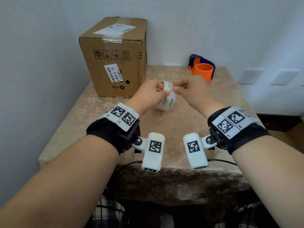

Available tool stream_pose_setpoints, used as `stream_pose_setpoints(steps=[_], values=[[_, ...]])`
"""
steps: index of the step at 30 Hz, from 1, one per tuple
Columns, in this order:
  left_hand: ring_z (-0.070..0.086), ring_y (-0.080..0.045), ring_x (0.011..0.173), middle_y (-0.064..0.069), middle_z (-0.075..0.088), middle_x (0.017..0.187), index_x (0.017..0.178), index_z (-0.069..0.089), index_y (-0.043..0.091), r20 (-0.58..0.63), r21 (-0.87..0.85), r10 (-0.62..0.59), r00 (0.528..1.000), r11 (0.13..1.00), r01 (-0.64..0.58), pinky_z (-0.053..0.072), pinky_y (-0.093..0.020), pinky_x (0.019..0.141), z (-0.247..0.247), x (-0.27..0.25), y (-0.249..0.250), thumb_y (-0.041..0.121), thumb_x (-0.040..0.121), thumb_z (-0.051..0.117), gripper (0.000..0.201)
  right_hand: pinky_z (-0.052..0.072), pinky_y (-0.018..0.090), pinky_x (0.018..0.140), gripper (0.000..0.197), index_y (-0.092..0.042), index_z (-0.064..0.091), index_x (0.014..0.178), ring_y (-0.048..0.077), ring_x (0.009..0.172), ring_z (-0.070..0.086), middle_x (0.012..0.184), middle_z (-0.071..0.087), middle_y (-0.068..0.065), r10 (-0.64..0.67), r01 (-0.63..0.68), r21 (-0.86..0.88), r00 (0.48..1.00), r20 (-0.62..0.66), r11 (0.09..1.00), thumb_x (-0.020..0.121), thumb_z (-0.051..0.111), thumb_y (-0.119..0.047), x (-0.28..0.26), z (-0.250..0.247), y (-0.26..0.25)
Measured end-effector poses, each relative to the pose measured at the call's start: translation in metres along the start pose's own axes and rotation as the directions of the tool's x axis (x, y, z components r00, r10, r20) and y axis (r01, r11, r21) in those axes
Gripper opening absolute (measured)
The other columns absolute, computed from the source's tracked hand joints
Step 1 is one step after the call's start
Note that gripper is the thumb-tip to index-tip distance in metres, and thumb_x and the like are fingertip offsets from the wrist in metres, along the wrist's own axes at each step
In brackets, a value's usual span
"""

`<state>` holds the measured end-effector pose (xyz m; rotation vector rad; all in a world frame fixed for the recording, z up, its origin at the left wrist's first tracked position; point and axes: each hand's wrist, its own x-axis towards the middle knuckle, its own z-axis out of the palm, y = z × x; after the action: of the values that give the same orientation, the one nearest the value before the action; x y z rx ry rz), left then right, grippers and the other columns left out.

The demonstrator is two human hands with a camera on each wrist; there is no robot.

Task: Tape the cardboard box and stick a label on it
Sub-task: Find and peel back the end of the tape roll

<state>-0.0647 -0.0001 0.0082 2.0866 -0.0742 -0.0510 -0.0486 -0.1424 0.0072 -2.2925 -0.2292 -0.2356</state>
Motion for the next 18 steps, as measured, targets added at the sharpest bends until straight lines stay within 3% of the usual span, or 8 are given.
stream_pose_setpoints(steps=[2, 6, 8, 10, 14, 18], values=[[0.060, -0.023, 0.080, -0.016, 0.064, 0.083, 0.083, 0.060, 0.007, 0.000, 0.003, 0.000, 1.000, 1.000, 0.000, 0.050, -0.039, 0.078, 0.0009, 0.0001, 0.0006, 0.013, 0.089, 0.060, 0.008, 0.053, 0.040, 0.089, 0.016, -0.004, 0.072, 0.098, 0.023, 0.090, 0.065, 0.099, 0.072, 0.012, 0.017, -0.017, 0.002, 0.998, -0.052, 1.000, 0.087, 0.061, -0.008, 0.0012, 0.0013, 0.0001], [0.061, -0.023, 0.079, -0.018, 0.066, 0.085, 0.082, 0.060, 0.007, -0.002, 0.014, 0.005, 1.000, 1.000, -0.005, 0.049, -0.036, 0.076, 0.0025, 0.0004, 0.0012, 0.013, 0.089, 0.060, 0.009, 0.042, 0.030, 0.072, 0.016, -0.006, 0.066, 0.095, 0.017, 0.082, 0.053, 0.088, 0.061, 0.006, 0.015, -0.017, -0.133, 1.000, -0.018, 0.991, 0.093, 0.051, -0.011, 0.0034, 0.0054, 0.0010], [0.066, -0.028, 0.087, -0.022, 0.070, 0.092, 0.085, 0.063, 0.004, -0.018, 0.019, 0.006, 1.000, 1.000, -0.006, 0.052, -0.040, 0.081, 0.0017, 0.0017, 0.0010, 0.014, 0.089, 0.060, 0.011, 0.038, 0.028, 0.066, 0.015, -0.009, 0.062, 0.092, 0.017, 0.081, 0.050, 0.085, 0.056, 0.002, -0.008, 0.011, -0.158, 1.000, 0.019, 0.987, 0.094, 0.047, -0.012, 0.0025, 0.0068, -0.0007], [0.068, -0.033, 0.095, -0.026, 0.071, 0.098, 0.094, 0.064, -0.003, -0.042, -0.002, -0.001, 0.999, 1.000, 0.001, 0.054, -0.049, 0.088, 0.0000, 0.0030, 0.0003, 0.014, 0.089, 0.061, 0.018, 0.038, 0.027, 0.067, 0.015, -0.007, 0.060, 0.094, 0.015, 0.081, 0.047, 0.081, 0.049, -0.004, -0.033, 0.036, -0.145, 0.999, 0.026, 0.989, 0.095, 0.046, -0.012, 0.0009, 0.0060, -0.0033], [0.068, -0.035, 0.096, -0.028, 0.070, 0.099, 0.097, 0.064, -0.004, -0.044, -0.035, 0.005, 0.999, 0.999, -0.007, 0.053, -0.053, 0.088, -0.0009, 0.0028, -0.0022, 0.014, 0.088, 0.061, 0.020, 0.045, 0.030, 0.081, 0.017, -0.006, 0.060, 0.106, 0.011, 0.081, 0.050, 0.090, 0.055, -0.001, -0.034, 0.033, -0.043, 0.999, -0.019, 0.999, 0.093, 0.049, -0.010, -0.0028, 0.0016, -0.0056], [0.069, -0.034, 0.095, -0.031, 0.069, 0.100, 0.099, 0.061, -0.012, -0.040, -0.050, 0.016, 0.999, 0.999, -0.018, 0.053, -0.055, 0.086, -0.0001, 0.0016, -0.0021, 0.015, 0.088, 0.062, 0.030, 0.040, 0.013, 0.067, 0.047, -0.012, 0.044, 0.136, 0.003, 0.071, 0.047, 0.086, 0.052, -0.002, -0.054, 0.052, 0.032, 0.997, 0.059, 0.998, 0.090, 0.055, -0.016, -0.0047, 0.0006, -0.0055]])
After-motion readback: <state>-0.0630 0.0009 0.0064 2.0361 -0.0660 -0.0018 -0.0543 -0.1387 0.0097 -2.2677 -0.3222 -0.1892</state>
